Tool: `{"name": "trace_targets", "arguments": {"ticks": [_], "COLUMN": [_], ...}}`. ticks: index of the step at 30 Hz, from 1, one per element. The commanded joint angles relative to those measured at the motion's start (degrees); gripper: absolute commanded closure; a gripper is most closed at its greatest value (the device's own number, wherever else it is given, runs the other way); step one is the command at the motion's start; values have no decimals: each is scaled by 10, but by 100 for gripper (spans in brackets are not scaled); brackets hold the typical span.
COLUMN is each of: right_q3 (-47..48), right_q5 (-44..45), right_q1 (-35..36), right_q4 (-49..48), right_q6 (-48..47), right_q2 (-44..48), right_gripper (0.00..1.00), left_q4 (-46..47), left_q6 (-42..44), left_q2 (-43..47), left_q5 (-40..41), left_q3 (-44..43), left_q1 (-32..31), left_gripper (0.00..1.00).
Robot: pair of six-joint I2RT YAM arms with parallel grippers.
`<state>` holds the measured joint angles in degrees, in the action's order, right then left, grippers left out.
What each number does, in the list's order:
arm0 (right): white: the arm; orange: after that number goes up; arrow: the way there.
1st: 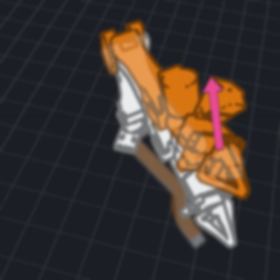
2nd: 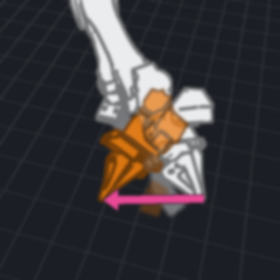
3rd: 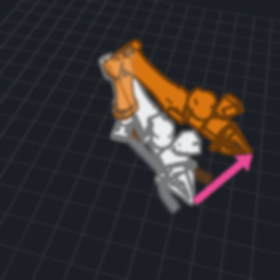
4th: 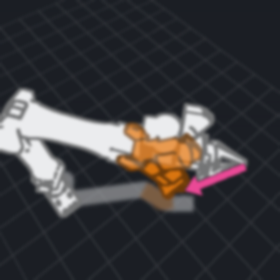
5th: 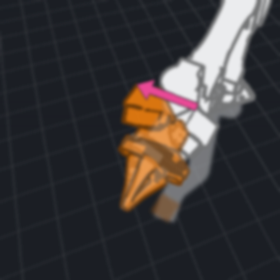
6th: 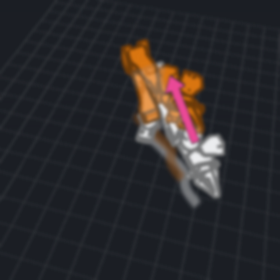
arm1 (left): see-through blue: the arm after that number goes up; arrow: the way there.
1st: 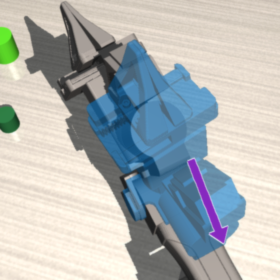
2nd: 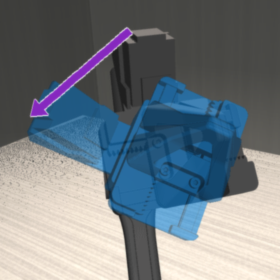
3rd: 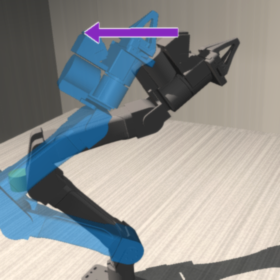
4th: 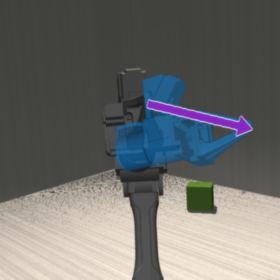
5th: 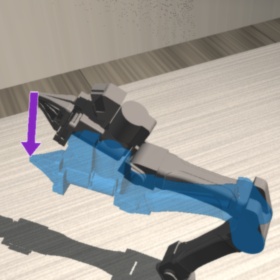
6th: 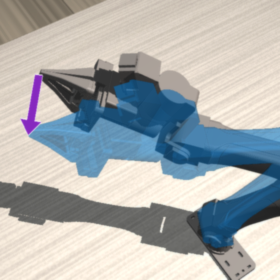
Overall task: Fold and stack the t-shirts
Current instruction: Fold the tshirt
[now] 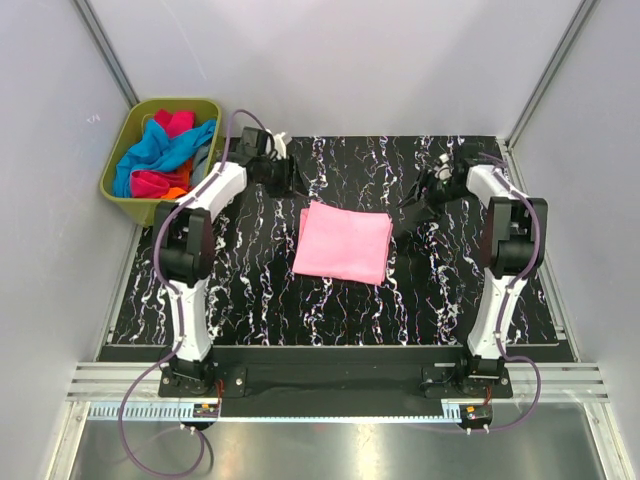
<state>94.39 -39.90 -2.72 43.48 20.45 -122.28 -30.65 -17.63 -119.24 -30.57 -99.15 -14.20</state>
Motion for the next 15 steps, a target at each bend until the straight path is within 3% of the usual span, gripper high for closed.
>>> {"name": "trace_targets", "arguments": {"ticks": [1,9,15], "right_q3": [-8,7,15], "right_q5": [11,31,38], "right_q1": [21,64,65], "right_q4": [-45,-48,-47], "right_q6": [-23,-26,-30], "right_q2": [26,-16,-24], "right_gripper": [34,38,40], "left_q4": [9,13,13], "left_q6": [36,31,32], "left_q2": [-21,-71,-82], "left_q5": [-11,-39,-6], "left_q3": [3,-44,-42], "left_q1": [-16,-29,-31], "left_gripper": [48,49,50]}}
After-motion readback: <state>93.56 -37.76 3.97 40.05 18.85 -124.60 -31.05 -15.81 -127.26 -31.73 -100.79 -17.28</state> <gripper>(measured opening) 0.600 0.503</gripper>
